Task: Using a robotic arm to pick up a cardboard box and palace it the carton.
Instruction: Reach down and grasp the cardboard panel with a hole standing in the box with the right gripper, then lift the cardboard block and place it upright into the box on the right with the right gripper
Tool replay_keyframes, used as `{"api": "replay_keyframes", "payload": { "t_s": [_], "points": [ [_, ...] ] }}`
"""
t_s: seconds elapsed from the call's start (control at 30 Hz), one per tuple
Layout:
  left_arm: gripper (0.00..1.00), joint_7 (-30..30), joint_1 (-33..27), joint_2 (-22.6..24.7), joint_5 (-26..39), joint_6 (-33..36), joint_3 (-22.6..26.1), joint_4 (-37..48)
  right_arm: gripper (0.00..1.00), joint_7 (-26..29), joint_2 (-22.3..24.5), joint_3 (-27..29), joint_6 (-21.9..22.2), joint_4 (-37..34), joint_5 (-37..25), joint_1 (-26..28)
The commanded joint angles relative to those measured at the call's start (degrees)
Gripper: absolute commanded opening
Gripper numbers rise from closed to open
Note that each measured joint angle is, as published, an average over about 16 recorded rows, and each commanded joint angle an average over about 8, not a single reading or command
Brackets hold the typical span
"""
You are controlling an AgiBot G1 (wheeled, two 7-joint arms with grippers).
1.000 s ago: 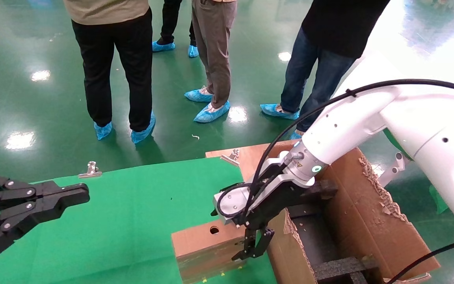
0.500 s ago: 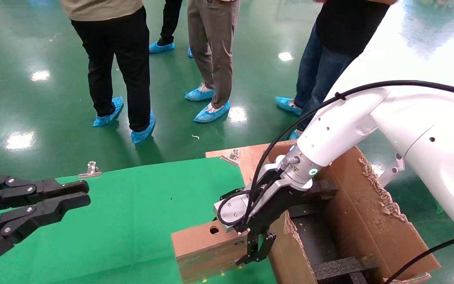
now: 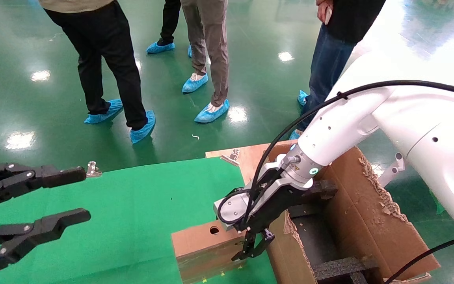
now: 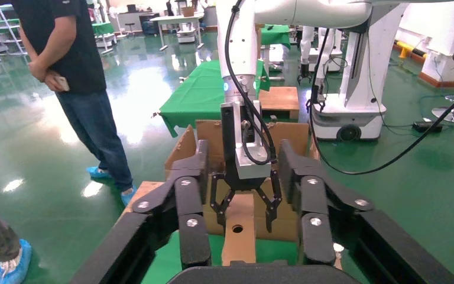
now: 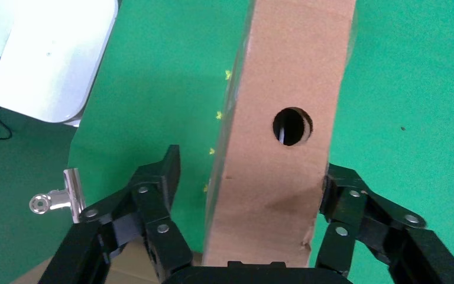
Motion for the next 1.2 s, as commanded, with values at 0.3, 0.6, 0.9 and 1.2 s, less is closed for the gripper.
{"api": "replay_keyframes", "payload": {
  "t_s": [0.3,0.6,0.9,1.2],
  "points": [
    [1.0,0.0,0.0,0.0,0.0,0.0,0.0,0.0,0.0,0.1,0.1,0.1,0.1,0.2,0.0,0.0],
    [1.0,0.0,0.0,0.0,0.0,0.0,0.0,0.0,0.0,0.2,0.2,0.2,0.2,0.1,0.0,-0.1],
    [1.0,0.0,0.0,0.0,0.0,0.0,0.0,0.0,0.0,1.2,2.3,1.7,0.5,-1.6,3.1,3.6],
    [1.0,0.0,0.0,0.0,0.0,0.0,0.0,0.0,0.0,0.8,4.9,1.0,-0.8,-4.6,6.4,15.3]
  ]
}}
